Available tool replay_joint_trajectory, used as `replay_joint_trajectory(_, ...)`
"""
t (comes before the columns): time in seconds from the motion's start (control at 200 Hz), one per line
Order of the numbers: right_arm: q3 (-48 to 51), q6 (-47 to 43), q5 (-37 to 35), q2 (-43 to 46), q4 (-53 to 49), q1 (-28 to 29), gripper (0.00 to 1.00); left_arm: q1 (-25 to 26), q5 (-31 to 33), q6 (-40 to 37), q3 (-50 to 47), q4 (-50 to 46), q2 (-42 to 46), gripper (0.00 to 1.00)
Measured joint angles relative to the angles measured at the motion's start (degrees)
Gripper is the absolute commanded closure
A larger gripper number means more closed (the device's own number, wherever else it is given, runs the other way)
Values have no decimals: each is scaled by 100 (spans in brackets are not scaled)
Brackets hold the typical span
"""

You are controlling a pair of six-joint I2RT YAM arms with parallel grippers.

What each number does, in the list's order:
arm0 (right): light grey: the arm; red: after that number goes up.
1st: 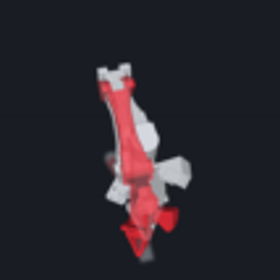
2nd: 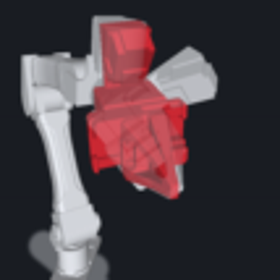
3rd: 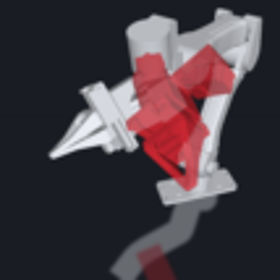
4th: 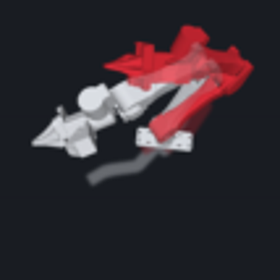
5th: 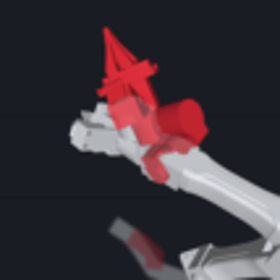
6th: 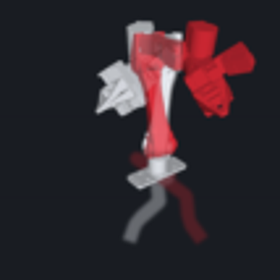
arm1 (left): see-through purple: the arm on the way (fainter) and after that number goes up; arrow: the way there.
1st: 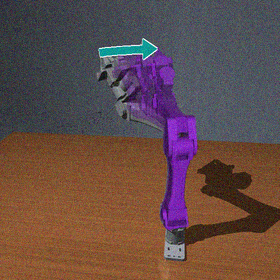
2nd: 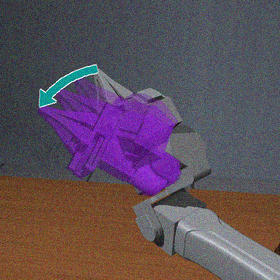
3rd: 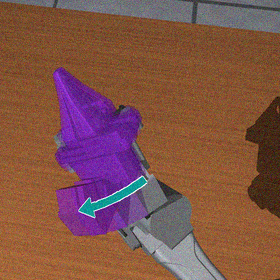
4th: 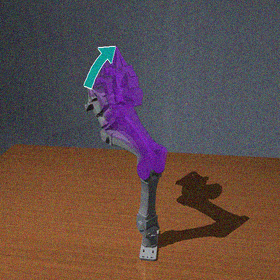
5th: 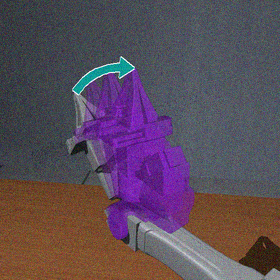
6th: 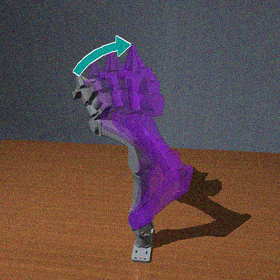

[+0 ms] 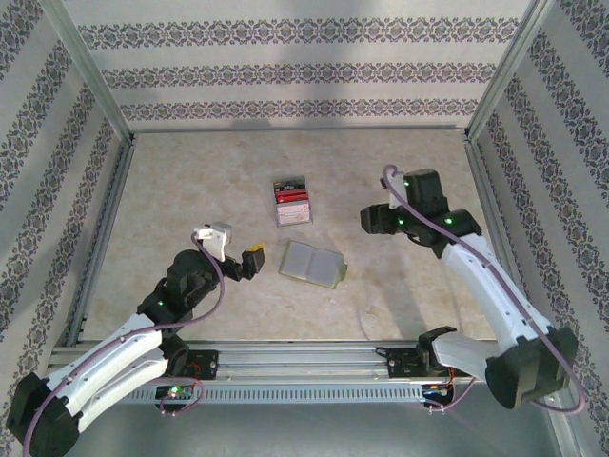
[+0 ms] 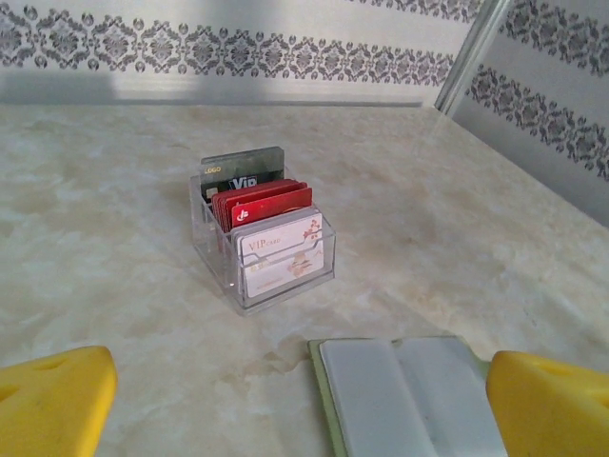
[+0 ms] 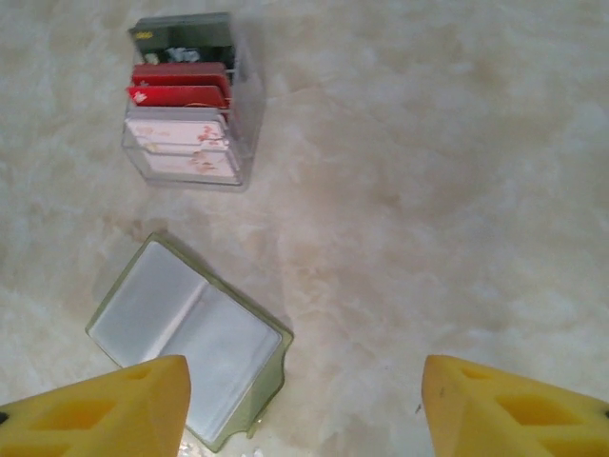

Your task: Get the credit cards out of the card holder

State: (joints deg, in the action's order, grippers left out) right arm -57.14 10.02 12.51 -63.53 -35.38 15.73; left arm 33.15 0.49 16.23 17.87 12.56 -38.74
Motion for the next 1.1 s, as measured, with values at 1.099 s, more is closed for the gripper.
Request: replay_joint_trajectory(1.099,2767,2444,1497,1180,1270,-737,3,-1338,-3552,2675,1663,-455,-4116,31)
